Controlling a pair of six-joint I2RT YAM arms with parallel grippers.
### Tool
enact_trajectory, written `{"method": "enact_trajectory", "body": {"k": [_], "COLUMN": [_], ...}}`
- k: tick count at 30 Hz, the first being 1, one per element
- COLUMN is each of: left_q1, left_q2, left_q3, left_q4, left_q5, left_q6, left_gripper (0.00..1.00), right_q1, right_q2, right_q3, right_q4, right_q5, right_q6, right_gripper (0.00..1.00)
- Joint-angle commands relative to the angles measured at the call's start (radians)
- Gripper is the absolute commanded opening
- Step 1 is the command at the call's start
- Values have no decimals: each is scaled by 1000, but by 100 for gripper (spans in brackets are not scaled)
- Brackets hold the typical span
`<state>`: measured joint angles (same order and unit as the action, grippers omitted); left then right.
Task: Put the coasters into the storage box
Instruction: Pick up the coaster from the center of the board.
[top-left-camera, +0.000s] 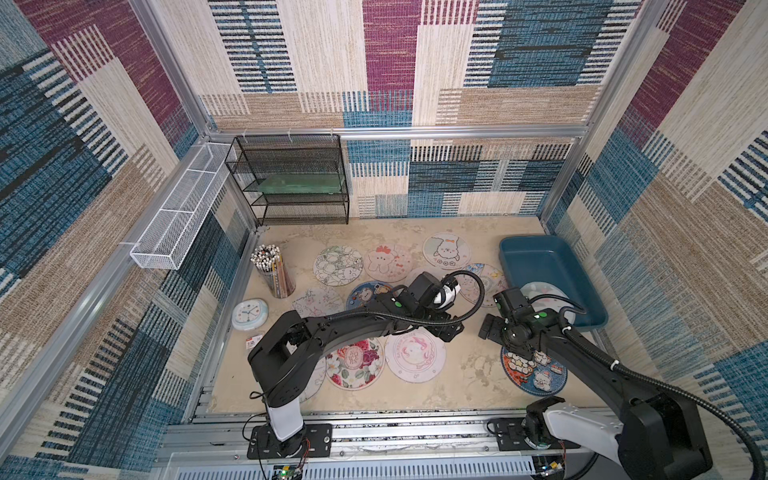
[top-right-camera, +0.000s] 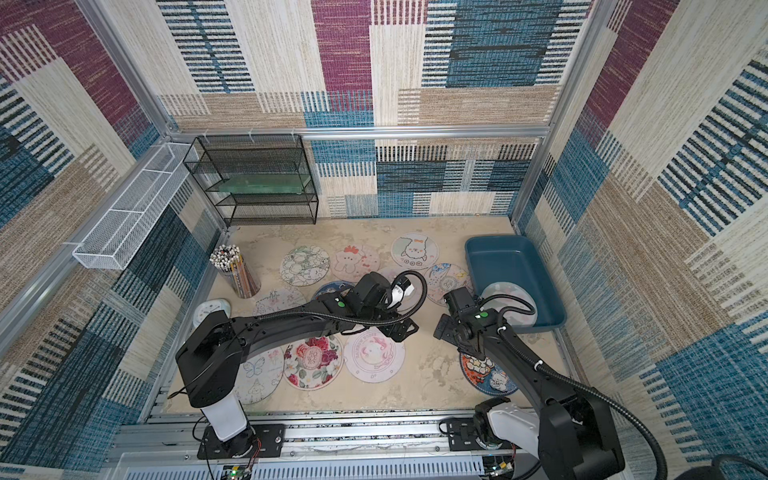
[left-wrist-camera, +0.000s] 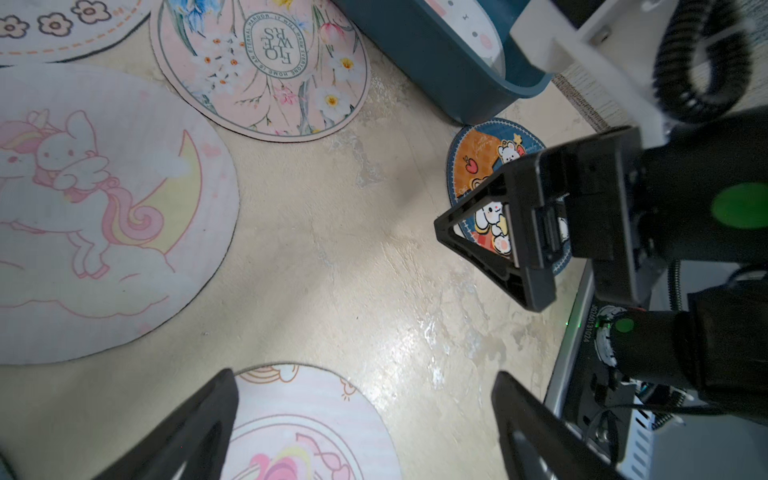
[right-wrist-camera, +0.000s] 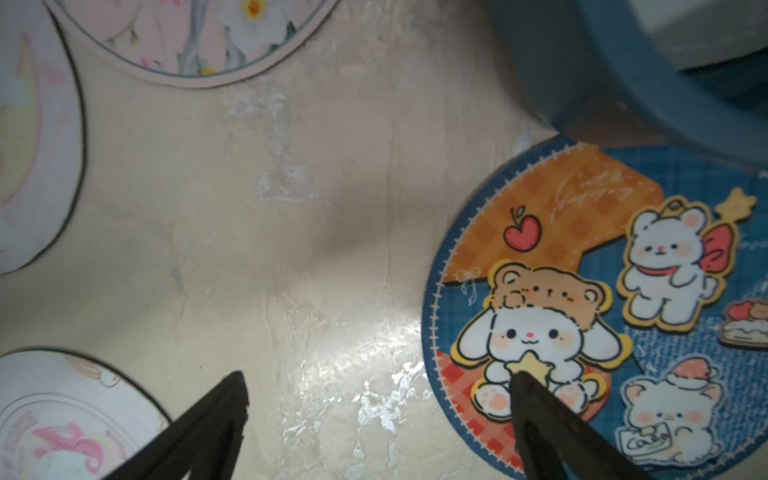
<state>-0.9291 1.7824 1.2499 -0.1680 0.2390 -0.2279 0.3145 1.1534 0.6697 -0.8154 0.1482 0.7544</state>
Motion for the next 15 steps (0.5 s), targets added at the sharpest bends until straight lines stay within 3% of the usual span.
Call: {"method": "enact_trajectory", "body": {"k": [1, 15], "left_q1": [9, 17], "left_q2": [-11, -25], "left_q3": [-3, 10], "left_q4": [30, 39], "left_q5": [0, 14], "left_q6": [21, 29], "left_gripper": [94, 94], "right_q1": [1, -53], "right_q2": [29, 102], "right_q3": [-20, -69], "right_q4": [-24, 21], "right_q5": [62, 89], "right_q6": [49, 53], "right_gripper": [100, 90]}}
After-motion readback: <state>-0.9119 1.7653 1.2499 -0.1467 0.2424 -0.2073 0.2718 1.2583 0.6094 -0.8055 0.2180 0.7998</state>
